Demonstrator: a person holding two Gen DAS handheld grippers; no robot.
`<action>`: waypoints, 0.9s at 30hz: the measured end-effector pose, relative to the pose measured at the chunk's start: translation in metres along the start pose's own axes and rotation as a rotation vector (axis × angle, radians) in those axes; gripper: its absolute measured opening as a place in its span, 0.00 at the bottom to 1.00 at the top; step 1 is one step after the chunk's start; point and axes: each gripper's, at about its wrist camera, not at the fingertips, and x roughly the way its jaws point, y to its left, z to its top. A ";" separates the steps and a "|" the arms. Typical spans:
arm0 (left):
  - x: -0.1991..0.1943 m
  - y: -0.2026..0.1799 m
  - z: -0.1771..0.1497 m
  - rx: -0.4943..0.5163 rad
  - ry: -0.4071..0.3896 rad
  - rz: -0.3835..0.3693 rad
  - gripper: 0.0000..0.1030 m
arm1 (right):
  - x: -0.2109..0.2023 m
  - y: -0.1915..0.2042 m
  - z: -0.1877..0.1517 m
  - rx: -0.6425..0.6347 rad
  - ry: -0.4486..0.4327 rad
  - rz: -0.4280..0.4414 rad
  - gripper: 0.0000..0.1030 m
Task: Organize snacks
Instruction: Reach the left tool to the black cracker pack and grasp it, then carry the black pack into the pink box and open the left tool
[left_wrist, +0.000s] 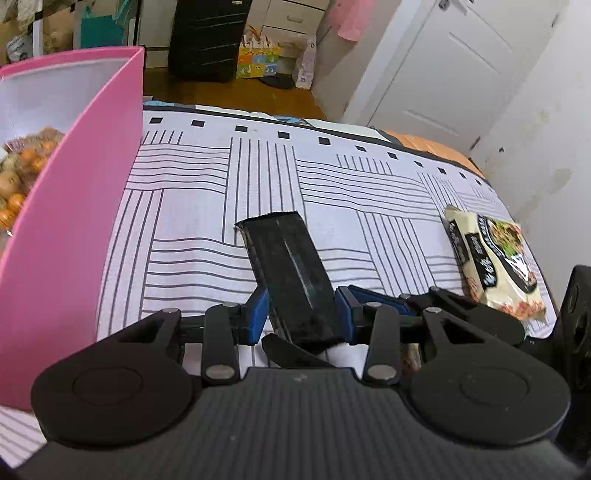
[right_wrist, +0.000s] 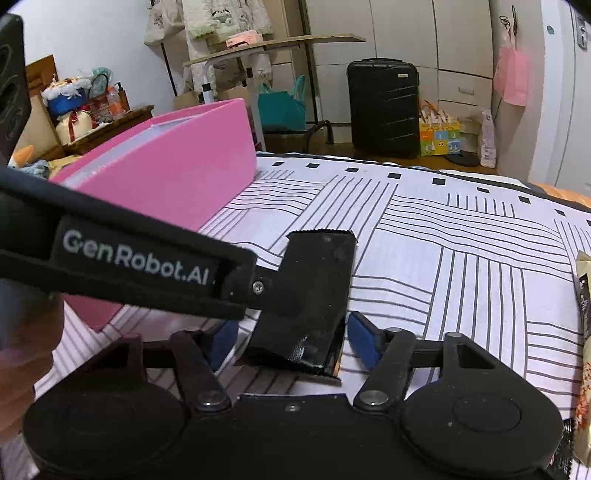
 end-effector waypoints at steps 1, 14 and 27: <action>0.003 0.003 0.000 -0.011 -0.001 -0.006 0.37 | 0.000 0.000 0.000 -0.005 -0.008 0.001 0.66; 0.019 0.015 0.000 -0.091 0.076 -0.093 0.36 | -0.013 0.009 -0.010 0.023 -0.012 -0.037 0.56; -0.009 0.000 -0.012 -0.071 0.175 -0.087 0.37 | -0.052 0.033 -0.021 0.107 0.005 -0.051 0.55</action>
